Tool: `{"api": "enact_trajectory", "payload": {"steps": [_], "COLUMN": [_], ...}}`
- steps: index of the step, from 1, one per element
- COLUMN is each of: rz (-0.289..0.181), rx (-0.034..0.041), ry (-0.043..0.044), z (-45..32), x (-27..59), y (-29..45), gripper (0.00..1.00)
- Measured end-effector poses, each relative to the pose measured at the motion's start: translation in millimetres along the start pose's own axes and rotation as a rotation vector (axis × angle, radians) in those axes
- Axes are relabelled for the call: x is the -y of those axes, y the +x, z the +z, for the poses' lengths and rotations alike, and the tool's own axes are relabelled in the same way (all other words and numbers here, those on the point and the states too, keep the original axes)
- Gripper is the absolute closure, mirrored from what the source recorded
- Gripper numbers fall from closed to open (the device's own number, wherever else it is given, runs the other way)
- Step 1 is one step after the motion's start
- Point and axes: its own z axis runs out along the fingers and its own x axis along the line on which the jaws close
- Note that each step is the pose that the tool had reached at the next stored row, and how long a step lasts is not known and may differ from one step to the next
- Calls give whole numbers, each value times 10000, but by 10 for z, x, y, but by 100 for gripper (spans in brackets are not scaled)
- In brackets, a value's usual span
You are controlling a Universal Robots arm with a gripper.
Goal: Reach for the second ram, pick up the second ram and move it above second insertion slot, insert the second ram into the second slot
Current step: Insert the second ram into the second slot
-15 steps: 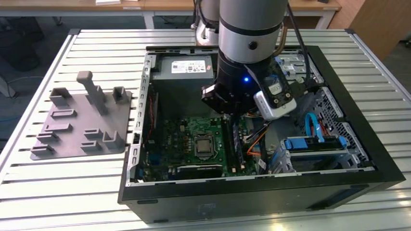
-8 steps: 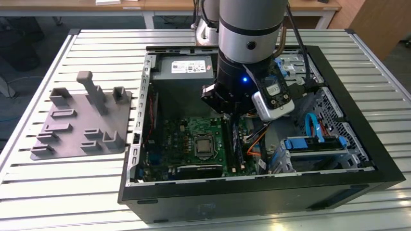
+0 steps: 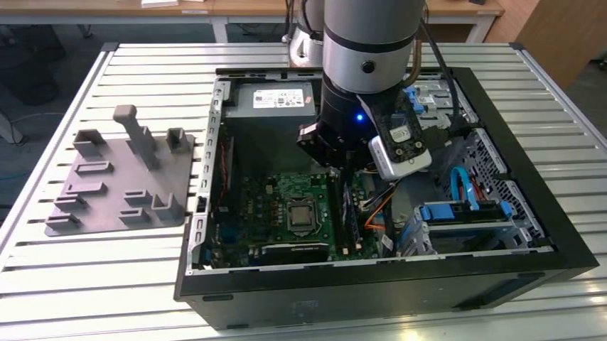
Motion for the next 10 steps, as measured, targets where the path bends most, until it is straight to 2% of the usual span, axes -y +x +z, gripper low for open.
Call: {"api": "enact_trajectory", "payload": {"steps": [10], "rz": [644], "rx": [16], "ry": [32], "z": [1], "x": [0], "y": [0], "gripper": [86]}}
